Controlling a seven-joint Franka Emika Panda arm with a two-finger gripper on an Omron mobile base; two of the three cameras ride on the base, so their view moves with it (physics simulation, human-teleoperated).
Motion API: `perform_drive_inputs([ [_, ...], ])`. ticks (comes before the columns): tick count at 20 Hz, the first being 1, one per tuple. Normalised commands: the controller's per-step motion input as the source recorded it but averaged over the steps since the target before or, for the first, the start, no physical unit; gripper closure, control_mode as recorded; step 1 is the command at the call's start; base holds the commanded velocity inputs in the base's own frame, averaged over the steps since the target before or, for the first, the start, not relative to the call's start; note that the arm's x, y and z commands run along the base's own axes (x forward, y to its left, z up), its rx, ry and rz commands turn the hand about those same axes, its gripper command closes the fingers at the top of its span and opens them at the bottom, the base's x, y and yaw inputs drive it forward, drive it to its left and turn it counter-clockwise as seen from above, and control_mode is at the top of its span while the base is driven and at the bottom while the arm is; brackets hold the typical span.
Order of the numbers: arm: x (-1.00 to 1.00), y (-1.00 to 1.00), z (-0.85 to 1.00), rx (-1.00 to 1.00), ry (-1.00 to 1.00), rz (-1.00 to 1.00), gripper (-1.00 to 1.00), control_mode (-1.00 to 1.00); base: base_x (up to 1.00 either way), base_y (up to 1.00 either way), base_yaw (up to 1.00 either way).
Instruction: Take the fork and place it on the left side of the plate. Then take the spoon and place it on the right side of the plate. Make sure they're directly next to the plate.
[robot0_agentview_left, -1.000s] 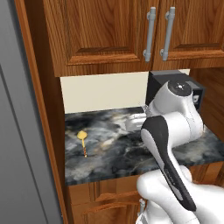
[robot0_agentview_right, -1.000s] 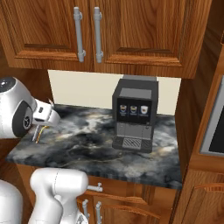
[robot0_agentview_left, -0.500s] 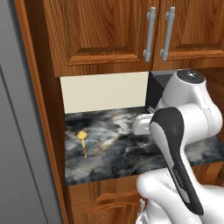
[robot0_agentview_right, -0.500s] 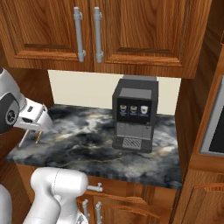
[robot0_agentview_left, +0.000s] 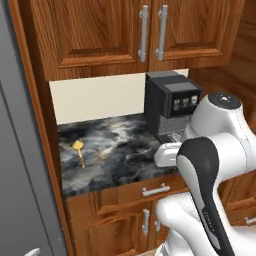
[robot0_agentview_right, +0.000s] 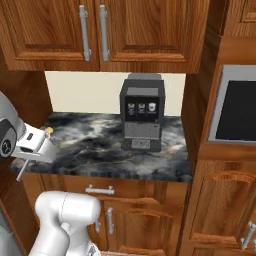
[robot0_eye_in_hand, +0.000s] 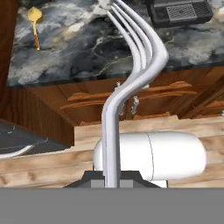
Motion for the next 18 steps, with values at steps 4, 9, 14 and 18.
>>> perform_drive_inputs([
  [4,0.00,0.00,0.00,0.00,0.00,0.00,1.00,1.00,-0.48,0.00,-0.61],
  [9,0.00,0.00,0.00,0.00,0.00,0.00,1.00,1.00,-0.19,0.01,-0.73],
  [14,0.00,0.00,0.00,0.00,0.00,0.00,1.00,1.00,-0.01,0.00,-0.75],
  [18,0.00,0.00,0.00,0.00,0.00,0.00,1.00,1.00,0.00,0.00,-0.75],
])
